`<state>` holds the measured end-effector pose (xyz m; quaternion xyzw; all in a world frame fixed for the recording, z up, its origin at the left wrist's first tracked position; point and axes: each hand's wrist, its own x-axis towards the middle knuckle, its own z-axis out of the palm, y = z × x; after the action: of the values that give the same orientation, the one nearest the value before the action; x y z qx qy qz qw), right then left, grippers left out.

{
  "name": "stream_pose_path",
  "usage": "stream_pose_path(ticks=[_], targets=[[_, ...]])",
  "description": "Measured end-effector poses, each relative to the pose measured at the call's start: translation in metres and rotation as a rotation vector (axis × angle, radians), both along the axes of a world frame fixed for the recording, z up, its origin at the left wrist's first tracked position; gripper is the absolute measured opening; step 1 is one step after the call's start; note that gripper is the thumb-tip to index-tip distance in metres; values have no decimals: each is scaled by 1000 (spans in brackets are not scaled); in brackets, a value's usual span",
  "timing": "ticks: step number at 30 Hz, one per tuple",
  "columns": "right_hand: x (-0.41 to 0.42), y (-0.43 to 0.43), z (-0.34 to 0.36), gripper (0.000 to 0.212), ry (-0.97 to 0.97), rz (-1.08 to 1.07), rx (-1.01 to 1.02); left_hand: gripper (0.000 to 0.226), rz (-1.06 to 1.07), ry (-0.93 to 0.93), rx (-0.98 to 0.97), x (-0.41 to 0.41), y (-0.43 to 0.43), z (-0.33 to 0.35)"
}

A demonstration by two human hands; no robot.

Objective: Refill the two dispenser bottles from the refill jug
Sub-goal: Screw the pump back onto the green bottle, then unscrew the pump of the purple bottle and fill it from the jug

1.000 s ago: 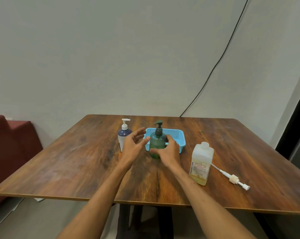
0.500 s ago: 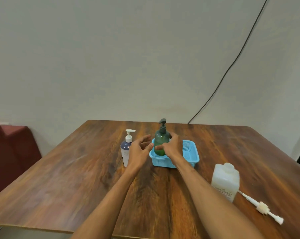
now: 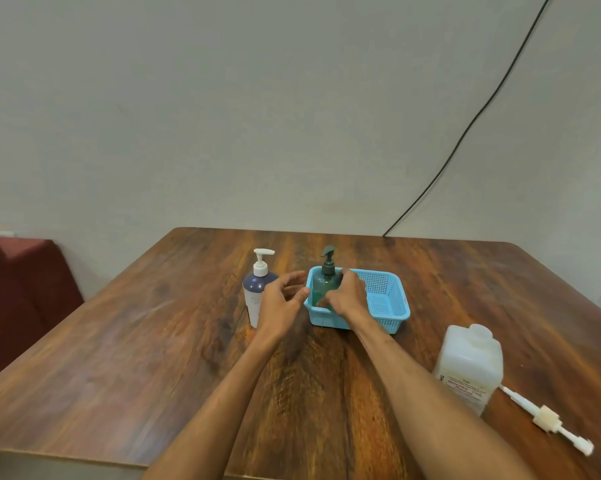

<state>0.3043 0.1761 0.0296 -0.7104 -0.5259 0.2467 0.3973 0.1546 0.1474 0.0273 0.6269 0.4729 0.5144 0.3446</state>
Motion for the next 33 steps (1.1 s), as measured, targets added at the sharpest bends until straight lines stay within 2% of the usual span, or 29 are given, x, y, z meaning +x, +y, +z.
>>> stream_pose_path(ticks=[5, 8, 10, 12, 14, 16, 20, 22, 26, 28, 31, 33], targets=[[2, -12, 7, 74, 84, 65, 3, 35, 9, -1, -6, -5, -5, 2], [-1, -27, 16, 80, 115, 13, 84, 36, 33, -2, -2, -10, -13, 8], [-7, -40, 18, 70, 98, -85, 238, 36, 67, 2, 26, -16, -21, 14], [-18, -55, 17, 48, 75, -171, 424, 34, 102, -4, 59, -25, -28, 18], [-31, -68, 15, 34, 56, -178, 551, 32, 125, -14, 95, -36, -35, 19], [-45, -77, 13, 31, 50, -106, 581, 31, 139, -25, 116, -48, -41, 18], [-70, -78, 8, 31, 70, 92, 482, 32, 188, -20, 143, -67, -45, 15], [-80, -71, 2, 40, 67, 147, 401, 32, 196, -20, 133, -75, -43, 14], [-95, -47, -9, 84, 57, 190, 241, 31, 215, -29, 117, -89, -32, 7], [-100, -37, -11, 97, 71, 212, 188, 30, 228, -32, 98, -95, -25, 2], [-108, -21, -19, 110, 105, 251, 129, 32, 262, -25, 65, -101, -15, -7], [-113, -13, -23, 105, 133, 263, 111, 33, 263, -23, 57, -104, -11, -12]])
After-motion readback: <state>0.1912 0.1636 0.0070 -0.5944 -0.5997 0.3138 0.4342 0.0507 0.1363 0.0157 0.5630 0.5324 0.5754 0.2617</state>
